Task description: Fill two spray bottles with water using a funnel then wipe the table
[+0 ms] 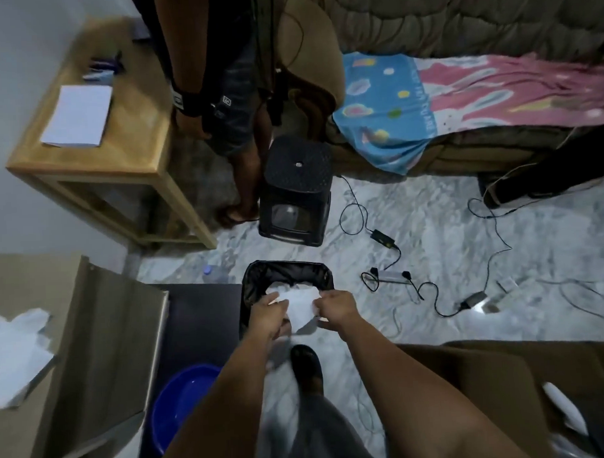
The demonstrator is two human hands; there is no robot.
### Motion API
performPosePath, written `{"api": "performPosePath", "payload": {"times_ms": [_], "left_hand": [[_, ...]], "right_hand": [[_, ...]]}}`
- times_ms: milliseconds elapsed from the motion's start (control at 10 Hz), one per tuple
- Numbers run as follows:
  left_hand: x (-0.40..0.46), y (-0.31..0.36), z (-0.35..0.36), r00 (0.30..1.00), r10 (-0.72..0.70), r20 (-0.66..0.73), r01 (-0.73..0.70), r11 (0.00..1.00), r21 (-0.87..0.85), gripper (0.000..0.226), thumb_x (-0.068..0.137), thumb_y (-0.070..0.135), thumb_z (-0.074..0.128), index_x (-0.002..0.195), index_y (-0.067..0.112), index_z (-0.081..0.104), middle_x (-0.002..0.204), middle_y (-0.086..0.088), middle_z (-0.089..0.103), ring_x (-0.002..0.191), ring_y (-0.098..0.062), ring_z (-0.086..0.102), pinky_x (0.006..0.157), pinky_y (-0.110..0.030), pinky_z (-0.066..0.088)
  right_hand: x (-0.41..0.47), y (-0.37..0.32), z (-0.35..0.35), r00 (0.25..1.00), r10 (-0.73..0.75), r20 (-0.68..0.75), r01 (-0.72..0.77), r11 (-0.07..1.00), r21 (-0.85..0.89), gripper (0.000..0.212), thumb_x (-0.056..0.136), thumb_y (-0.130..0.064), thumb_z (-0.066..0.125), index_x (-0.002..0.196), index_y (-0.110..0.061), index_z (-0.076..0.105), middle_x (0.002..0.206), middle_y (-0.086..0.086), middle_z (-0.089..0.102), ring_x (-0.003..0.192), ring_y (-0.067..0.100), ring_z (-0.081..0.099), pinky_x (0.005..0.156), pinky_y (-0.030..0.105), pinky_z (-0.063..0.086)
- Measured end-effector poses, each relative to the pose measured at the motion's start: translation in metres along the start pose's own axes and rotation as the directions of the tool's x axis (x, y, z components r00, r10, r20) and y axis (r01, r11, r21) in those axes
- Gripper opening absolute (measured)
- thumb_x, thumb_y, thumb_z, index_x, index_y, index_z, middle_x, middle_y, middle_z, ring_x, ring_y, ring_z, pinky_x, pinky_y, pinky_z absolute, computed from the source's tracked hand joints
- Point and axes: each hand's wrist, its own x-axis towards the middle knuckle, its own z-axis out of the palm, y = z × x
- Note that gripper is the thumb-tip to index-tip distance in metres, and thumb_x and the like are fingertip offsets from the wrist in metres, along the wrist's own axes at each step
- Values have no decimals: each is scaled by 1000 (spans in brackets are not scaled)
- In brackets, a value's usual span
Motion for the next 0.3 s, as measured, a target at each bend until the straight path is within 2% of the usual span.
{"api": "performPosePath", "payload": {"times_ms": [100, 200, 300], "left_hand": [[43, 9, 16, 999, -32, 32, 32, 999, -22, 38, 95, 21, 64, 133, 20, 61, 122, -16, 68, 101, -34, 70, 89, -51, 60], [80, 11, 22, 998, -6, 56, 3, 998, 59, 42, 88, 30, 62, 126, 12, 63, 122, -18, 66, 109, -38, 65, 80, -41, 55], [116, -1, 17, 991, 121, 62, -132, 963, 235, 20, 86, 31, 64, 98, 15, 68, 101, -12, 66, 95, -33, 64, 89, -47, 56]], "right_hand": [[33, -23, 3, 998, 40, 53, -38, 999, -37, 19, 99, -12, 61, 118, -14, 64, 112, 10, 62, 95, 27, 64, 83, 42, 63], [60, -40, 6, 990, 83, 114, -72, 992, -100, 33, 100, -17, 60, 134, -14, 59, 122, 10, 60, 100, 29, 64, 67, 37, 57], [87, -39, 12, 992, 18, 122, 1, 987, -160, 36, 100, -11, 56, 136, -17, 53, 129, 11, 59, 82, 21, 61, 54, 26, 48]]}}
